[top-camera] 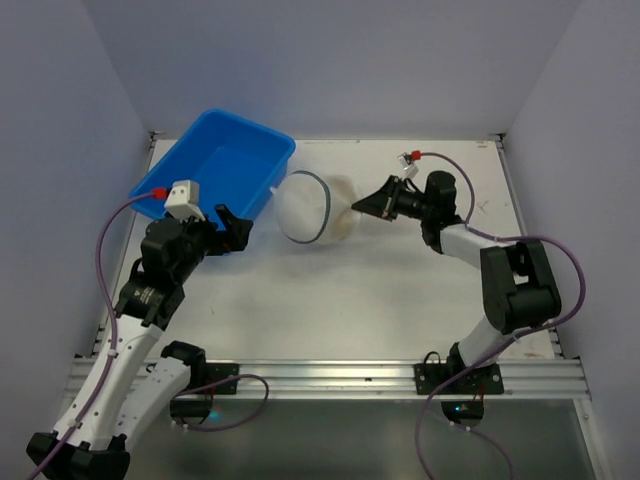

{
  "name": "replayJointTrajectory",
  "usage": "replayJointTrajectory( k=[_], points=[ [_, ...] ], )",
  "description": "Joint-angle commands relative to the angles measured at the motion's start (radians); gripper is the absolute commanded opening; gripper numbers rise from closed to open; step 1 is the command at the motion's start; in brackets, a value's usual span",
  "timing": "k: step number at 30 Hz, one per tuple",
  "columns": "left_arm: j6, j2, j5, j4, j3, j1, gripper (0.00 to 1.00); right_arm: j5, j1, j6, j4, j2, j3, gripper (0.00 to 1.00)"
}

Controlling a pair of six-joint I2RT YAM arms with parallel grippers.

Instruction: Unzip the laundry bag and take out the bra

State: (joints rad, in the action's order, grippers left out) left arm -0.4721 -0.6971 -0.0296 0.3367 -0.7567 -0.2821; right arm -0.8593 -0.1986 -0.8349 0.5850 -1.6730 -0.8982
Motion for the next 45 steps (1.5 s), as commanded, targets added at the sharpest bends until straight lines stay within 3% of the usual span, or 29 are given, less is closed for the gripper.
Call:
replayJointTrajectory(
  k=[1,7,15,17,19,22,26,29,40,45],
  points=[
    [-0.008,0.011,-0.059,0.031,-0.007,-0.005,0.98,-0.124,-0.05,-0.235,0.312,0.053,0.168,0.0],
    [0.0,0.022,-0.087,0.059,-0.02,-0.003,0.98,-0.144,-0.114,-0.358,0.495,0.052,0.36,0.0],
    [-0.019,0.016,-0.138,0.062,0.0,-0.003,0.98,-0.061,-0.108,-0.336,0.467,-0.095,0.401,0.0],
    [-0.014,0.011,-0.138,0.076,-0.001,-0.003,0.98,-0.043,-0.099,-0.34,0.463,-0.114,0.413,0.04],
    [-0.014,0.011,-0.135,0.081,-0.001,-0.003,0.98,-0.017,-0.076,-0.314,0.435,-0.117,0.42,0.16],
    [-0.014,0.008,-0.135,0.084,0.007,-0.003,0.98,0.04,-0.047,-0.224,0.307,-0.068,0.424,0.32],
    [-0.022,-0.008,-0.144,0.078,0.019,-0.003,0.98,0.222,-0.047,0.02,-0.176,0.062,0.333,0.52],
    [-0.04,-0.024,-0.17,0.045,0.043,-0.003,0.98,0.33,-0.045,0.131,-0.343,0.142,0.289,0.64],
    [-0.074,-0.142,-0.309,-0.109,0.085,-0.005,0.98,0.54,-0.068,0.229,-0.645,0.441,0.176,0.79],
    [-0.043,-0.281,-0.38,-0.177,0.054,-0.005,0.98,0.67,-0.228,0.244,-0.795,0.596,0.091,0.81]
  ],
)
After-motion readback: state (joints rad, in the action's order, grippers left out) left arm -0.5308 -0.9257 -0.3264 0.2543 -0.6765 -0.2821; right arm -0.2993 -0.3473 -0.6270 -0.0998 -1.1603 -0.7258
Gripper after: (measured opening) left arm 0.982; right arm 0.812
